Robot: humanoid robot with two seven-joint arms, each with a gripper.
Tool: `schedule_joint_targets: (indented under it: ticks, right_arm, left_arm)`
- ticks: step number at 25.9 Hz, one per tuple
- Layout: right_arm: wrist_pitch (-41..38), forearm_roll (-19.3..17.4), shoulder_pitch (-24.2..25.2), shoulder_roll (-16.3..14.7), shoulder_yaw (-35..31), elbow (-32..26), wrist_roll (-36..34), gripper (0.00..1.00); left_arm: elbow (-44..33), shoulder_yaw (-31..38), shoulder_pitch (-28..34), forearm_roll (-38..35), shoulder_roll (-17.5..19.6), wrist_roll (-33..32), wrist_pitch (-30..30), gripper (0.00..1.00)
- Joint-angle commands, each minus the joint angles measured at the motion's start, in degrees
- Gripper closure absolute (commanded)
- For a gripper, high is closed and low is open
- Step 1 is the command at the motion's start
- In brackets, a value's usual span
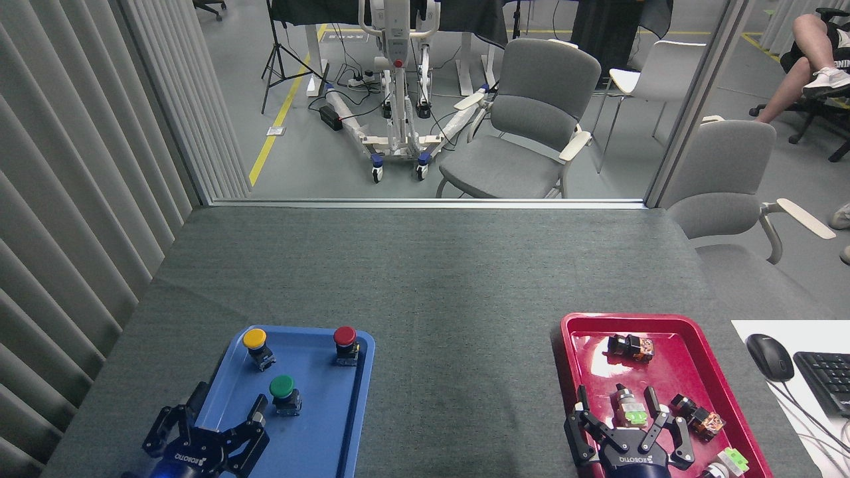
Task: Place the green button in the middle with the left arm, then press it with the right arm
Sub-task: 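Reach the left hand to the green button and grasp it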
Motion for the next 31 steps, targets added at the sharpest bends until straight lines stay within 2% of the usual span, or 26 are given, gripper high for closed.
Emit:
schedule_joint_targets:
  ticks: [1, 7, 9, 14, 19, 26, 31]
  right_arm:
    - [-0.3, 0.1, -0.1, 0.2, 0.0, 0.0, 0.0, 0.0]
    - [-0.4, 0.1, -0.1, 0.2, 0.0, 0.0, 0.0, 0.0]
    - [-0.4, 0.1, -0.1, 0.2, 0.0, 0.0, 0.0, 0.0]
    - [-0.4, 0.1, 0.0, 0.0, 0.0, 0.1, 0.0, 0.0]
    - [-0.4, 0.1, -0.1, 0.0, 0.0, 0.0, 0.0, 0.0]
    - [-0.4, 0.1, 0.0, 0.0, 0.0, 0.0, 0.0, 0.0]
    - [-0.4, 0.1, 0.0, -0.1, 0.0, 0.0, -0.1, 0.0]
  left_arm:
    - [2.6, -3.0, -0.4, -0.1, 0.5, 0.6, 2.9, 0.01]
    - [3.2, -3.2, -0.4, 0.0, 0.5, 1.4, 3.4, 0.01]
    - [5.5, -3.4, -0.7, 0.1, 0.4, 1.4, 3.5, 0.01]
    - [15.9, -8.1, -7.4, 0.2, 1.5, 1.3, 3.7, 0.01]
    - [20.4, -9.0, -11.2, 0.2, 1.9, 1.4, 3.5, 0.01]
    - [22.2, -12.3, -12.7, 0.2, 1.2, 1.5, 3.6, 0.01]
    - [27.2, -14.0, -15.4, 0.3, 0.9, 2.3, 3.7, 0.02]
